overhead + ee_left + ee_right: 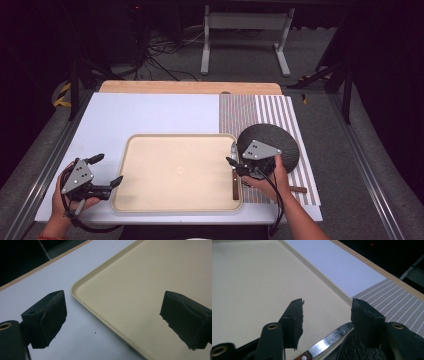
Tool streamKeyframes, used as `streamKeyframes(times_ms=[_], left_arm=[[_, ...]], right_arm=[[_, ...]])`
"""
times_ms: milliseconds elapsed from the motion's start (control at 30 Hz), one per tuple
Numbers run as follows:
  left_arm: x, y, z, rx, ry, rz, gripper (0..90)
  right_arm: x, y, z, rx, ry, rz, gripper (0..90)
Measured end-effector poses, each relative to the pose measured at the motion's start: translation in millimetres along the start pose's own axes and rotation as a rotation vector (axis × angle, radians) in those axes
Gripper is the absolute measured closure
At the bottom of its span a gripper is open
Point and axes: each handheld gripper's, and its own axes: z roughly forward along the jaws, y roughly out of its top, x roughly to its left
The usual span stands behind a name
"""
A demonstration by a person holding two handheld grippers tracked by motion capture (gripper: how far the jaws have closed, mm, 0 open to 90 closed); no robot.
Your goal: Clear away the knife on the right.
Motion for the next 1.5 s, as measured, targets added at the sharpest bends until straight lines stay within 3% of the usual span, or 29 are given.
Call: streamKeyframes(times_ms=[333,667,1067,1233,1500], left_arm=[[-0.4,0.0,0.3,0.005,-0.002,0.008,7.4],[-0.6,-0.2,1.6,0.012,-0.006,0.009,7.5],[1.4,-1.5,1.3,-0.001,-0.014,0.002,7.4],[3.6,-2.4,3.9,0.002,-0.023,-0.001,7.4],[0.9,0.2,3.8,0.000,-0.016,0.015,7.4]], right_arm=[[0.6,1.0,-0.2,-0.005,-0.036,-0.003,21.7],[0.9,2.3,-4.7,-0.025,-0.046,-0.021,18.2],[-0.3,7.3,-15.9,-0.006,-0.070,-0.084,19.5],[-6.2,6.1,-27.2,-0.007,-0.084,-0.063,19.1],[-19.5,-10.8,-47.8,0.012,-0.133,-0.023,19.0]])
